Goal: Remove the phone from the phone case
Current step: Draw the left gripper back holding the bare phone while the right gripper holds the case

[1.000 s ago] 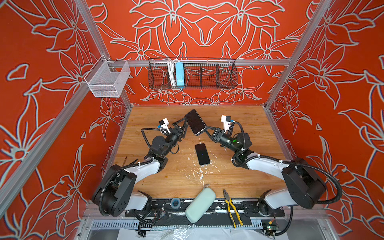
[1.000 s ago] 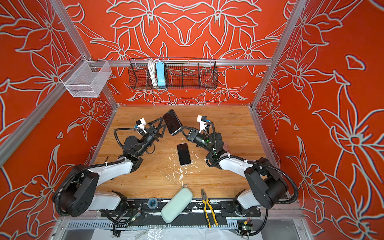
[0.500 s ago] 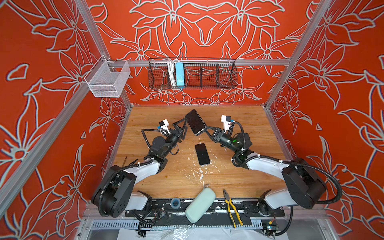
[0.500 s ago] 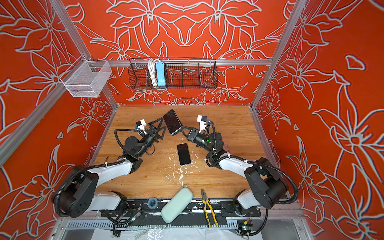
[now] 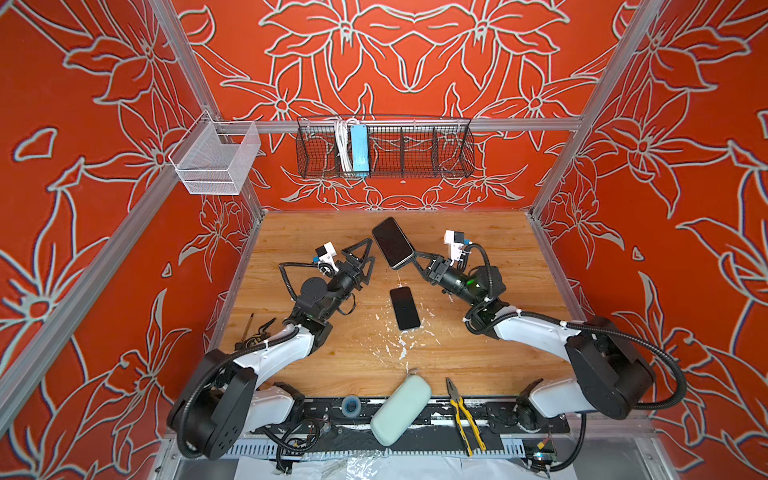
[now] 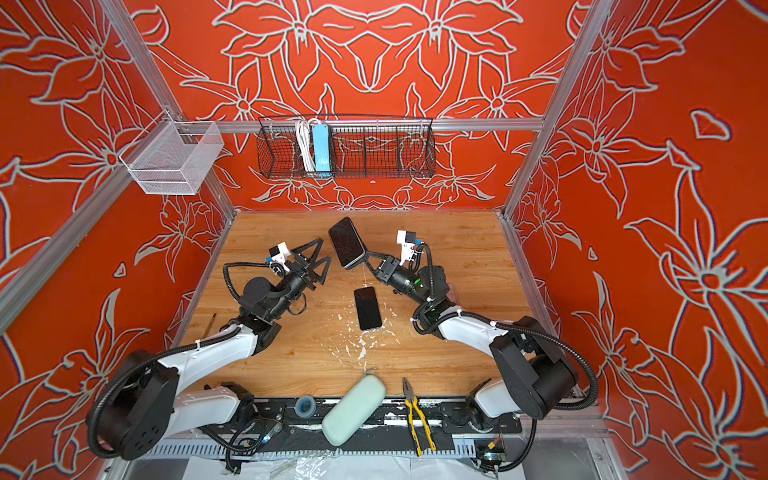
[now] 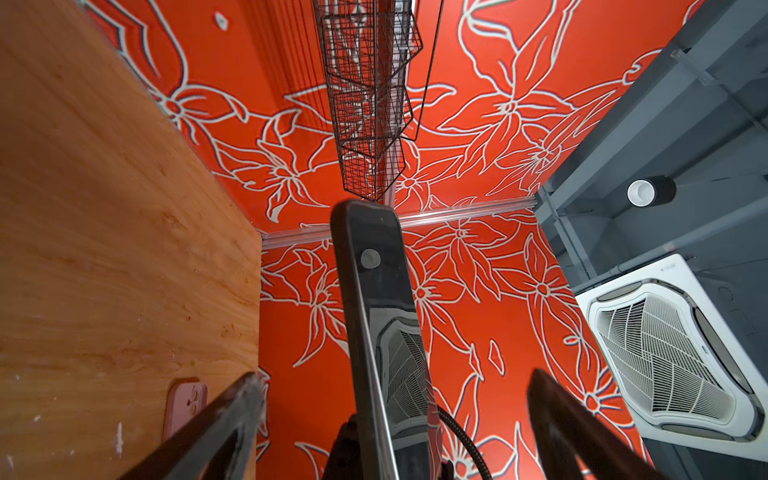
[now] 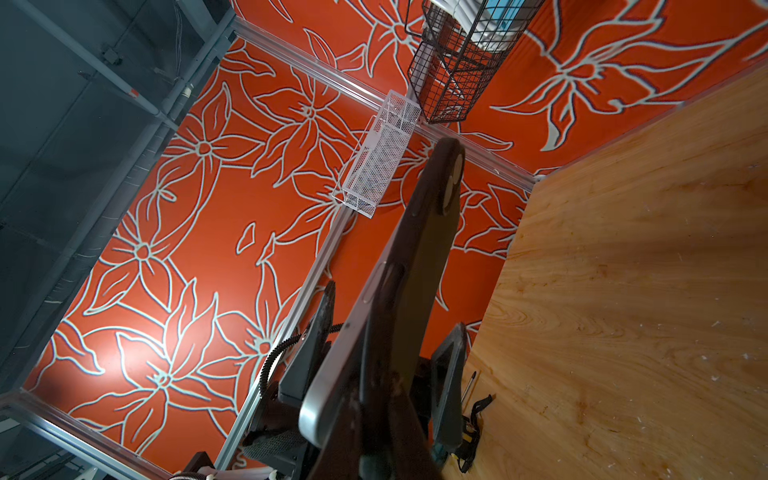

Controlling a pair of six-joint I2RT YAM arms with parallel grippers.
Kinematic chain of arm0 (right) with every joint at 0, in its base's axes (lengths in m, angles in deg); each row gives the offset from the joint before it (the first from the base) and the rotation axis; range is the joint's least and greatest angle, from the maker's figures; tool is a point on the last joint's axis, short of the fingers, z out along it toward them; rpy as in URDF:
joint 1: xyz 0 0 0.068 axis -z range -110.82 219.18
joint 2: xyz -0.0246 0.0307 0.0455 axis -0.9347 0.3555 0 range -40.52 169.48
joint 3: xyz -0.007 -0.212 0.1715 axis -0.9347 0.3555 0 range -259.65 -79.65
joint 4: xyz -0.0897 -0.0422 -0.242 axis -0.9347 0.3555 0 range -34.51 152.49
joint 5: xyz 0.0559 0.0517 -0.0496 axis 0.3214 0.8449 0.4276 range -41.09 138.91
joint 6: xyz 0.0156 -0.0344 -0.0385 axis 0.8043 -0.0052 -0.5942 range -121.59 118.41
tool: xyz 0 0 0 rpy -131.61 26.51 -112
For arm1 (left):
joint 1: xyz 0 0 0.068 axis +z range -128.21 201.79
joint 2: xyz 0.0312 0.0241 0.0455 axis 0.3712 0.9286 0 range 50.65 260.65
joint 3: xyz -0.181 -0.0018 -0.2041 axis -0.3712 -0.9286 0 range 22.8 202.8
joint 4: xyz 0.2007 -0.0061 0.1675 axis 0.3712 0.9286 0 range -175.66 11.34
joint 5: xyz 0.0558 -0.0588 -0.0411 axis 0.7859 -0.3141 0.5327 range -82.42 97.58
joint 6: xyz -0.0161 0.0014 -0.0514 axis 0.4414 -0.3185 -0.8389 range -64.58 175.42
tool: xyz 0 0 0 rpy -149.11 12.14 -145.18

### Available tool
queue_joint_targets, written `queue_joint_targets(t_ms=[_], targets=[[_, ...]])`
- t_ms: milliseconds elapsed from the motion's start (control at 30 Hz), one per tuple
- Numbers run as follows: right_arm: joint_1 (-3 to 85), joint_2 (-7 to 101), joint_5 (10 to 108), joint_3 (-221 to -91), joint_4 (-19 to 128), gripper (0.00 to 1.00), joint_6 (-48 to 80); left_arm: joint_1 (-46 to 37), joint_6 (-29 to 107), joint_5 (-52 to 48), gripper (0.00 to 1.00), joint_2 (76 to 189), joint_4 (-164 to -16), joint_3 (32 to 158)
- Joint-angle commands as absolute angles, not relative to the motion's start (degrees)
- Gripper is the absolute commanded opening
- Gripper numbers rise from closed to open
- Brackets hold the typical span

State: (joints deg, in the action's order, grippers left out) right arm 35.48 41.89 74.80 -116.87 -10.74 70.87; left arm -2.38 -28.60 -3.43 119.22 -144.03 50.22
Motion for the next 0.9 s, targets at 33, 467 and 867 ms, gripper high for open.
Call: queue_joint_targets(t_ms=[33, 467, 867], targets=[[35.72, 40.85, 73.77, -117.28, -15.96, 0.04, 71.01, -4.68, -27.61, -3.16, 0.97, 109.53, -127.27, 52.04], [35.73, 45.20, 74.15, -120.35, -18.51, 0.04, 71.36, -6.25, -23.40, 4.91, 0.97, 88.88, -104.73, 51.82], [35.69, 45.91, 73.19, -121.12, -17.81, 0.04, 69.79, -6.49, -29.63, -0.03, 0.97, 91.07, -107.14, 53.74]])
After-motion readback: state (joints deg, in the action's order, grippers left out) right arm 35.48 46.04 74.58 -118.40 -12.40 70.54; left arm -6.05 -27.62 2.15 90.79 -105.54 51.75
